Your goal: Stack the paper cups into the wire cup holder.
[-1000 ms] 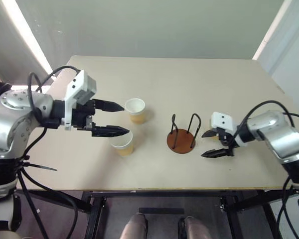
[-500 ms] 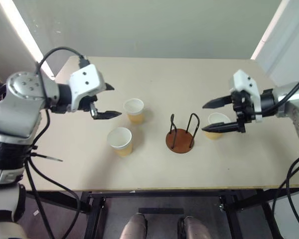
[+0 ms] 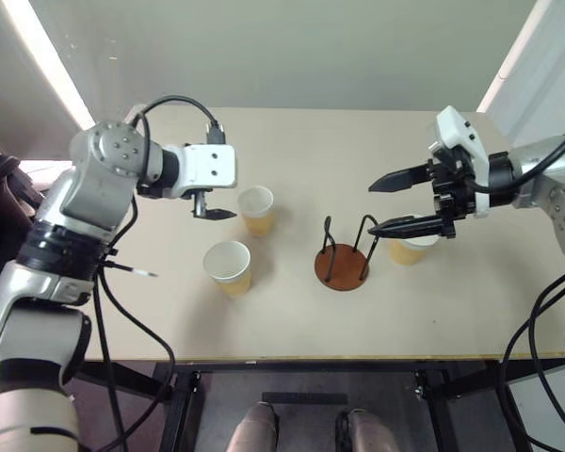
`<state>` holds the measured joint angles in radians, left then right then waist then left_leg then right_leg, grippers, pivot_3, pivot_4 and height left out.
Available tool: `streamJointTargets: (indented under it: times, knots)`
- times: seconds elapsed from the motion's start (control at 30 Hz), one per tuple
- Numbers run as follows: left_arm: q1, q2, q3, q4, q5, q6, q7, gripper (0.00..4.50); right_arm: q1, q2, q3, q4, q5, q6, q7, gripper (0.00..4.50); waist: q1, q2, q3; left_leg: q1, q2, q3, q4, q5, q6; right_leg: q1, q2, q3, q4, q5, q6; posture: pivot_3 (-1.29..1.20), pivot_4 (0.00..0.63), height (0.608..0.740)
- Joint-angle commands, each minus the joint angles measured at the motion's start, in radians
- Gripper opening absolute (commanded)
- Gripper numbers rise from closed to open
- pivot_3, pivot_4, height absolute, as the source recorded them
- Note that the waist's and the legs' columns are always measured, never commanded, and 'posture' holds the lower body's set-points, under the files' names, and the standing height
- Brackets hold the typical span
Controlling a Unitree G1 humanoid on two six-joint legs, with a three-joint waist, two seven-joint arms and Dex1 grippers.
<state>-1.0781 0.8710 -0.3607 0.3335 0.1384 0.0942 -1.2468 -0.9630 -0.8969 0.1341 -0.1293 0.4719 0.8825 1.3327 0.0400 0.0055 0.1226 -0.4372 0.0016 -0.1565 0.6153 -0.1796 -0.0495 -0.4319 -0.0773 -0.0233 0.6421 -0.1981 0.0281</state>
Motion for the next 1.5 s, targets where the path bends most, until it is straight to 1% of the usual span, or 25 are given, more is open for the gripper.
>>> streamJointTargets:
  times: [0.03,0.3,0.63,0.8,1.0,1.1,1.17,1.43,1.47,1.5]
  knots:
    - [-0.055,-0.025,-0.009,0.078,0.050,-0.062,-0.004,4.50,-0.037,-0.009,-0.011,-0.015,0.010,0.002,-0.005,4.25,0.000,0.000,0.000,0.000,0.000,0.000,0.000,0.000,0.000,0.000,0.000,0.000,0.000,0.000,0.000,0.00,0.150,0.740]
    - [-0.092,-0.101,-0.034,0.250,0.110,-0.157,-0.009,4.50,-0.033,-0.009,-0.021,-0.035,0.026,0.017,-0.022,4.25,0.001,0.000,0.000,0.000,0.000,0.001,0.001,0.000,0.001,0.000,0.000,0.000,0.000,0.000,0.001,0.00,0.150,0.740]
    - [-0.124,-0.179,-0.044,0.391,0.165,-0.228,0.011,4.50,-0.028,-0.009,-0.026,-0.047,0.035,0.024,-0.048,4.25,0.001,0.000,0.000,-0.002,0.000,0.001,0.006,-0.001,0.002,0.000,0.000,0.000,0.000,0.002,0.003,0.00,0.150,0.740]
    - [-0.145,-0.209,-0.049,0.454,0.189,-0.253,0.020,4.50,-0.026,-0.010,-0.025,-0.053,0.035,0.026,-0.054,4.25,0.001,0.000,0.000,-0.004,0.000,0.001,0.012,-0.003,0.005,0.000,0.000,0.001,0.000,0.002,0.004,0.00,0.150,0.740]
    - [-0.164,-0.240,-0.054,0.518,0.212,-0.281,0.025,4.50,-0.017,-0.013,-0.029,-0.060,0.036,0.028,-0.062,4.25,0.002,0.000,0.000,-0.005,-0.001,0.002,0.013,-0.004,0.006,0.000,0.000,0.002,-0.001,0.003,0.006,0.00,0.150,0.740]
    - [-0.169,-0.254,-0.059,0.554,0.224,-0.297,0.028,3.88,-0.013,-0.012,-0.031,-0.064,0.037,0.030,-0.069,4.30,0.003,0.000,0.000,-0.006,-0.001,0.002,0.013,-0.004,0.006,0.000,0.000,0.002,-0.001,0.003,0.006,0.00,0.150,0.740]
    - [-0.172,-0.263,-0.063,0.584,0.233,-0.307,0.037,3.21,-0.010,-0.012,-0.033,-0.067,0.039,0.031,-0.073,4.30,0.004,0.000,0.000,-0.006,-0.001,0.003,0.014,-0.004,0.006,0.000,0.000,0.002,-0.001,0.003,0.007,0.00,0.150,0.740]
    - [-0.210,-0.292,-0.059,0.653,0.241,-0.334,0.047,0.18,0.001,-0.014,-0.037,-0.077,0.047,0.036,-0.083,4.30,0.007,0.000,0.000,-0.006,-0.001,0.006,0.014,-0.004,0.006,0.000,0.000,0.002,-0.001,0.004,0.008,0.00,0.150,0.740]
    - [-0.218,-0.294,-0.053,0.653,0.232,-0.332,0.034,0.05,0.002,-0.015,-0.036,-0.077,0.047,0.036,-0.083,4.30,0.008,0.000,0.000,-0.007,-0.001,0.006,0.014,-0.004,0.006,0.000,0.000,0.002,-0.002,0.004,0.008,0.00,0.150,0.740]
    - [-0.225,-0.295,-0.046,0.649,0.220,-0.330,0.016,0.05,0.003,-0.016,-0.036,-0.077,0.048,0.037,-0.083,4.30,0.008,0.000,0.000,-0.007,-0.002,0.007,0.014,-0.004,0.006,0.000,0.000,0.002,-0.002,0.004,0.008,0.00,0.150,0.740]
